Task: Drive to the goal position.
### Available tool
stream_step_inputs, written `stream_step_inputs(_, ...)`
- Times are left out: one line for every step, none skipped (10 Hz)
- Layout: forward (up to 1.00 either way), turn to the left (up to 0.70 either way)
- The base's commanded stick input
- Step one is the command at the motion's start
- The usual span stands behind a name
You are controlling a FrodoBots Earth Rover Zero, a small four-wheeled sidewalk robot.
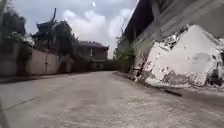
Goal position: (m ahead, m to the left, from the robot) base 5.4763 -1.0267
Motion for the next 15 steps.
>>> stream_step_inputs(0.50, 0.01)
stream_step_inputs(0.50, 0.01)
stream_step_inputs(0.50, 0.01)
stream_step_inputs(0.50, 0.01)
stream_step_inputs(0.50, 0.01)
stream_step_inputs(0.50, 0.01)
stream_step_inputs(0.50, 0.01)
stream_step_inputs(0.50, 0.01)
stream_step_inputs(0.50, -0.08)
stream_step_inputs(0.50, -0.22)
stream_step_inputs(0.50, -0.30)
stream_step_inputs(0.50, -0.36)
stream_step_inputs(0.50, -0.42)
stream_step_inputs(0.50, -0.48)
stream_step_inputs(0.50, -0.49)
